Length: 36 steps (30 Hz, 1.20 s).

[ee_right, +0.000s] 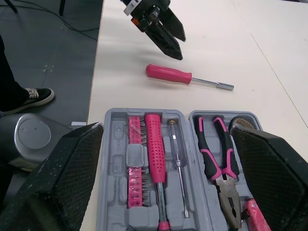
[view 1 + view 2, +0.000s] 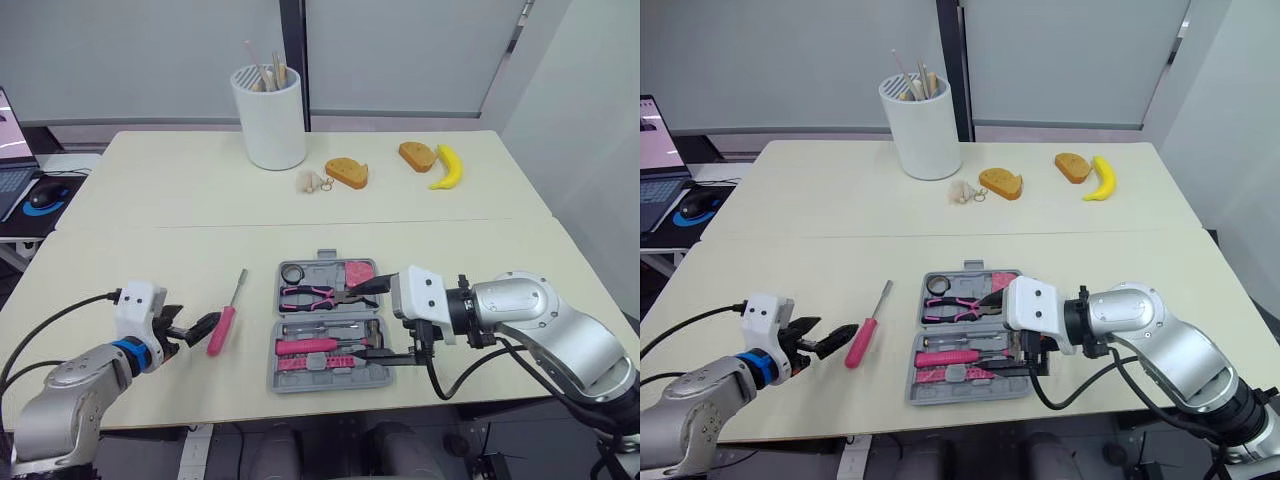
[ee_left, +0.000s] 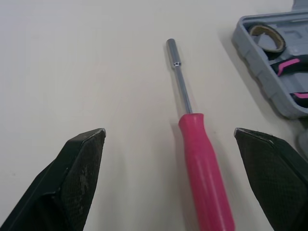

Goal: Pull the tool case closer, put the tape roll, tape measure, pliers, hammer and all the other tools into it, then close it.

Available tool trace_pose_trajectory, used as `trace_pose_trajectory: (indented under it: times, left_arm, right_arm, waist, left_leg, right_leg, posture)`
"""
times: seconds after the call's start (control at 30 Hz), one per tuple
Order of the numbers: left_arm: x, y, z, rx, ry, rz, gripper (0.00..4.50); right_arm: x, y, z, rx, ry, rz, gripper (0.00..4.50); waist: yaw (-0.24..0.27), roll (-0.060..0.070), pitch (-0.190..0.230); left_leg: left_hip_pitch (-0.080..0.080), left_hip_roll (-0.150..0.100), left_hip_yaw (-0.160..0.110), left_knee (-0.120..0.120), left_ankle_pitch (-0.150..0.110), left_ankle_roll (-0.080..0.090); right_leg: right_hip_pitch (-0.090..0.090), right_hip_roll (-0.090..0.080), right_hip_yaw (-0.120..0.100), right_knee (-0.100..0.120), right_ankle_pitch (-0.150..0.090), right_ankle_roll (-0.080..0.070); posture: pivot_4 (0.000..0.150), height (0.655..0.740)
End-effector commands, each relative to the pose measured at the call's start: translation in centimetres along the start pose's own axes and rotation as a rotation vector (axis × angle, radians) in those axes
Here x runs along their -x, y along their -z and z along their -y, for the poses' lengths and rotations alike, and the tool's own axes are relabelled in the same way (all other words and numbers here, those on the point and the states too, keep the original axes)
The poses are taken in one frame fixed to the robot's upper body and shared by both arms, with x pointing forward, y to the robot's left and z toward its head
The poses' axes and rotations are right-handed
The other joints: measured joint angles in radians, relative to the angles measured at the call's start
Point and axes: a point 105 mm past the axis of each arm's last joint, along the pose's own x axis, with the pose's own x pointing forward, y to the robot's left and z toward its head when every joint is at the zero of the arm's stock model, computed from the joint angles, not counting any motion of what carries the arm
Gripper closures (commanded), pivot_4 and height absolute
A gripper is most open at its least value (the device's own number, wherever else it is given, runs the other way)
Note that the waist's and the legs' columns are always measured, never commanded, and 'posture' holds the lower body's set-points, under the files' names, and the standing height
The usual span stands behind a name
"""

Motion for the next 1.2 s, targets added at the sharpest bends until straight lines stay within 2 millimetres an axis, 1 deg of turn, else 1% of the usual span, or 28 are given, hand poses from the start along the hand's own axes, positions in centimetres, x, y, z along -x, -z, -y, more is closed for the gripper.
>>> trace_pose_trajectory:
  times: [0.03,0.17,0.27,0.5,0.7,0.8,1.0,1.13,1.2]
  left_arm:
    - [-0.3,-0.2,0.4,-0.046,0.019,0.030,0.05]
    - [-1.4,0.2,1.2,-0.063,0.011,0.020,0.05]
    - [-2.1,0.2,1.5,-0.057,-0.036,0.022,0.05]
    - [-3.8,0.7,2.9,-0.074,-0.102,0.021,0.05]
    - [-4.8,1.2,2.8,-0.097,-0.126,-0.020,0.05]
    - [-5.2,1.3,2.9,-0.091,-0.119,-0.033,0.62]
    - [-5.2,2.1,3.3,-0.066,-0.109,-0.072,2.49]
    - [-5.1,2.7,2.8,-0.056,-0.128,-0.094,3.77]
    - [-5.0,2.4,2.4,-0.060,-0.128,-0.082,3.79]
  right_arm:
    - [0.1,-0.9,0.1,0.043,0.013,0.020,0.00]
    - [0.0,-0.9,0.1,0.044,0.014,0.022,0.00]
    - [0.0,-0.9,0.1,0.045,0.013,0.020,0.00]
    - [-0.1,-0.8,0.2,0.049,0.012,0.021,0.00]
    - [-0.1,-0.9,0.2,0.051,0.011,0.022,0.00]
    - [-0.1,-0.8,0.1,0.051,0.011,0.020,0.00]
    - [0.0,-0.9,0.1,0.052,0.013,0.017,0.00]
    - [0.1,-0.8,0.1,0.053,0.014,0.016,0.00]
    - [0.1,-0.8,0.1,0.052,0.014,0.015,0.00]
  waist:
    - [0.001,0.000,0.000]
    - [0.000,0.000,0.000]
    - [0.000,0.000,0.000]
    - [0.000,0.000,0.000]
    - [0.000,0.000,0.000]
    - [0.000,0.000,0.000]
    - [0.000,0.000,0.000]
    - [0.000,0.000,0.000]
    - [0.000,0.000,0.000]
  left_leg:
    - [0.000,0.000,0.000,0.000,0.000,0.000]
    - [0.000,0.000,0.000,0.000,0.000,0.000]
    - [0.000,0.000,0.000,0.000,0.000,0.000]
    - [0.000,0.000,0.000,-0.001,0.000,0.000]
    - [0.000,0.000,0.000,-0.001,0.000,0.000]
    - [0.000,0.000,0.000,-0.001,0.000,0.000]
    - [0.000,0.000,0.000,-0.001,0.000,0.000]
    - [0.000,0.000,0.000,-0.001,0.000,0.000]
    - [0.000,0.000,0.000,-0.001,0.000,0.000]
  right_leg:
    - [0.000,0.000,0.000,0.000,0.000,0.000]
    - [0.000,-0.001,0.000,0.000,0.000,0.000]
    - [0.000,-0.001,-0.001,0.000,0.000,0.000]
    - [0.000,0.000,0.000,0.000,0.000,0.000]
    - [0.000,0.000,-0.001,0.000,0.000,0.000]
    - [0.000,0.000,0.000,0.000,0.000,0.000]
    - [0.000,0.000,0.000,0.000,0.000,0.001]
    - [0.000,0.000,0.000,0.000,0.000,0.001]
    - [0.000,0.000,0.000,0.000,0.000,0.001]
  posture:
    - [0.150,0.7337]
    - [0.150,0.7337]
    - [0.150,0.7337]
    - [0.150,0.7337]
    - [0.150,0.7337]
    - [0.150,0.7337]
    - [0.150,0.7337]
    - [0.150,0.7337]
    - [0.150,0.7337]
